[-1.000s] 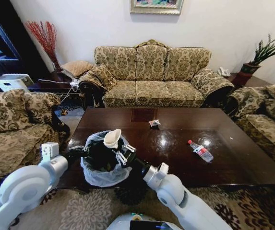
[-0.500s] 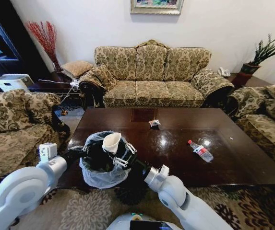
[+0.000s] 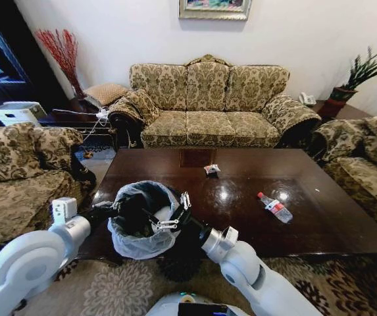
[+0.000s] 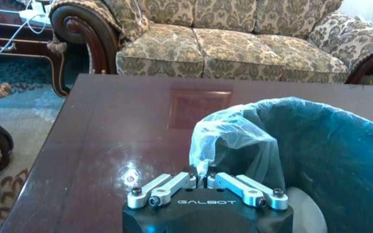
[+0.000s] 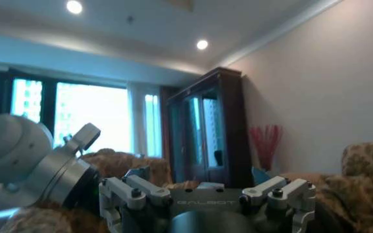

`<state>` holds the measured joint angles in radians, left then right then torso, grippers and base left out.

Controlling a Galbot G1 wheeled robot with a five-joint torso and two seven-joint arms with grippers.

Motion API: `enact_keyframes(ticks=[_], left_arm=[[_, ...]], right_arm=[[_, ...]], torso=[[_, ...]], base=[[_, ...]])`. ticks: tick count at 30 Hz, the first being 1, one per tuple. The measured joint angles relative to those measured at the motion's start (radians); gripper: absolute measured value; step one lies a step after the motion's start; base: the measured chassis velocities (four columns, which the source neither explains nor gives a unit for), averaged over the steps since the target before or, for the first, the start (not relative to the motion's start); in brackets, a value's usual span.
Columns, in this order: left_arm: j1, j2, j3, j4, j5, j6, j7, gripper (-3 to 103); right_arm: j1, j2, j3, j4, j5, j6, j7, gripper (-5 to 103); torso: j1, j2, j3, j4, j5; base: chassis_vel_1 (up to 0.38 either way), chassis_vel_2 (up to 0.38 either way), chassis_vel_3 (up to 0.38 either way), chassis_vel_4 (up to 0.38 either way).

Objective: Move to the front of the table and place the trash on the table into the trash bin.

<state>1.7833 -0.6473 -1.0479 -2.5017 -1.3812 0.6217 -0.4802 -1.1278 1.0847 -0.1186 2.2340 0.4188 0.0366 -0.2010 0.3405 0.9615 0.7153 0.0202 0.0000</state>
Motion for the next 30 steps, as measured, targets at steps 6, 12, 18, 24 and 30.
enact_keyframes(ticks=[6,12,18,24,30], left_arm=[[0.000,-0.021,-0.022,0.001,0.000,0.000,-0.001,3],[-0.006,-0.044,-0.021,0.001,0.003,0.000,-0.001,3],[-0.007,-0.058,-0.017,0.002,0.009,0.000,-0.001,3],[0.000,-0.061,-0.020,0.002,0.009,0.000,0.000,3],[0.000,-0.063,-0.019,0.002,0.009,0.000,0.001,3]], right_arm=[[-0.019,0.006,0.100,-0.013,0.048,0.023,0.170,100],[-0.010,0.003,0.246,-0.153,0.116,-0.083,0.327,100],[0.065,0.043,0.290,-0.436,0.100,-0.037,0.342,100],[0.135,0.106,0.275,-0.587,0.214,-0.084,0.409,100],[0.214,0.182,0.255,-0.679,0.305,-0.124,0.491,100]], torso=[[0.000,0.000,0.000,0.0000,0.0000],[0.000,0.000,0.000,-0.0001,-0.0001],[0.000,0.000,0.000,0.0000,0.0002],[0.000,0.000,0.000,0.0000,-0.0002],[0.001,0.000,0.000,0.0000,-0.0002]], base=[[0.000,0.000,0.000,0.000],[0.000,0.000,0.000,0.000],[0.000,0.000,0.000,0.000],[-0.021,0.019,0.020,-0.031],[-0.066,0.074,0.082,-0.070]])
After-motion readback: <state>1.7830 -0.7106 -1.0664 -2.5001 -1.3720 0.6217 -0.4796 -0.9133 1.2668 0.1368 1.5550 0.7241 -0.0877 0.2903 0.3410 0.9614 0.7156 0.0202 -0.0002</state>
